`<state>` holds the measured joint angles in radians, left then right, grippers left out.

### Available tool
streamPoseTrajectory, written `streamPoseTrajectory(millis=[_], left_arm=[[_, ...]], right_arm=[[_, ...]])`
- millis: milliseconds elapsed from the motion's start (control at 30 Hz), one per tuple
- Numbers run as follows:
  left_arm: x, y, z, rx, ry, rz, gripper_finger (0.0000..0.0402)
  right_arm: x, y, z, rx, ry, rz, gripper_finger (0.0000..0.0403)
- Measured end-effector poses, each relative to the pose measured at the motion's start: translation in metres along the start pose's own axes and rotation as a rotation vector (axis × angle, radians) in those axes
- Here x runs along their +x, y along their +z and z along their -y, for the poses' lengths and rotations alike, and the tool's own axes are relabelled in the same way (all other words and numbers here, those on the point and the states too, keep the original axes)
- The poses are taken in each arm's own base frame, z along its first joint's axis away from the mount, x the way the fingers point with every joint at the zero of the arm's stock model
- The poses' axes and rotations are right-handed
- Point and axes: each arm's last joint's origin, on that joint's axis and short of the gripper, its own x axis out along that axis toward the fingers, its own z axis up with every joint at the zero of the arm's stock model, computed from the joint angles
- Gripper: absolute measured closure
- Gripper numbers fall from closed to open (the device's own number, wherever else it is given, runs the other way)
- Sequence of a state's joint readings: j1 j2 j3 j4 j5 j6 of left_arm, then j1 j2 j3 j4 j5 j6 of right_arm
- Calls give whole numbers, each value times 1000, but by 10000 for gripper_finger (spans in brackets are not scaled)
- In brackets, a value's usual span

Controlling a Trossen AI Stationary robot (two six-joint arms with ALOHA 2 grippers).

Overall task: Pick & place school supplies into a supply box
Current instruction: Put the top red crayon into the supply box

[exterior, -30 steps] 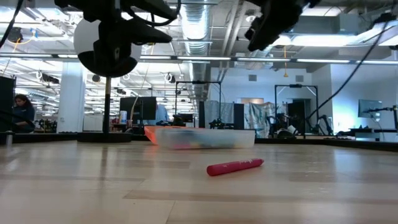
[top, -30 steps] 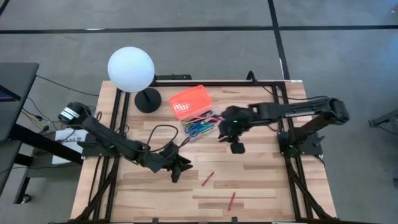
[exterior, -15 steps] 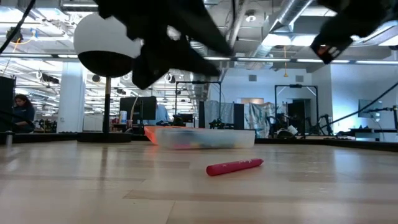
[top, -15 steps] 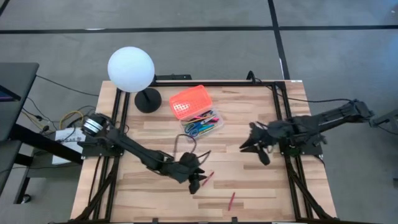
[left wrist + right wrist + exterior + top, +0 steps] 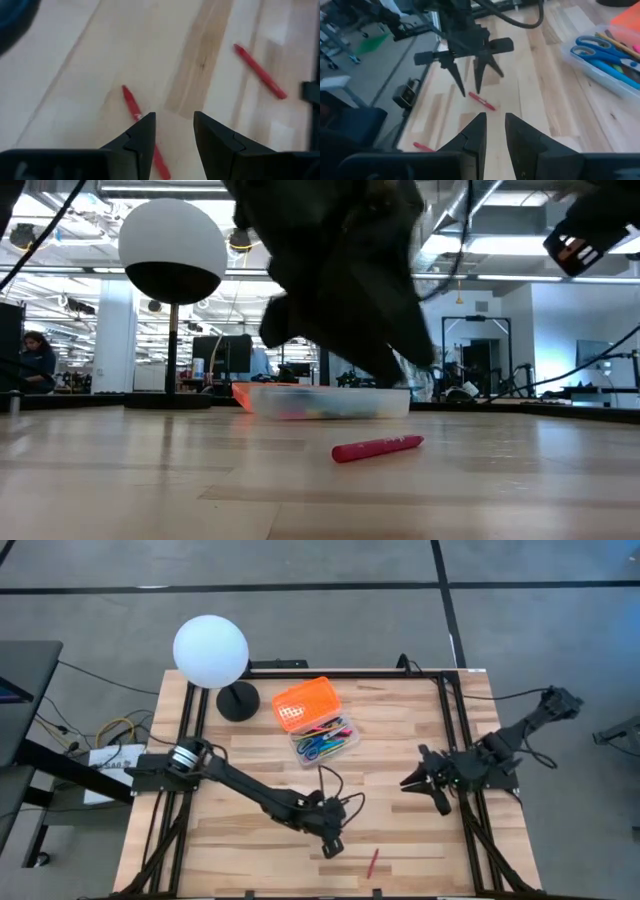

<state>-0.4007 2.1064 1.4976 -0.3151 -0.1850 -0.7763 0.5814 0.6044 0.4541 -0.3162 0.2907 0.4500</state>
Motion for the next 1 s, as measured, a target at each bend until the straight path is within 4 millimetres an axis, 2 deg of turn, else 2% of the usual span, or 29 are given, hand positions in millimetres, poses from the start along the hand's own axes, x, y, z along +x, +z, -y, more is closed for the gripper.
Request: streamPoseTrajectory(millis=[300, 567, 1000], left_arm=[[28, -6, 1, -5, 98, -134, 274], [29, -12, -4, -97, 173, -181, 274], [29, -14, -6, 195, 159, -219, 283]], right_arm=[[-6, -9, -10, -25, -37, 9, 340], [-10, -15, -16, -12, -43, -8, 340], [-12, -18, -18, -12, -55, -2, 340]])
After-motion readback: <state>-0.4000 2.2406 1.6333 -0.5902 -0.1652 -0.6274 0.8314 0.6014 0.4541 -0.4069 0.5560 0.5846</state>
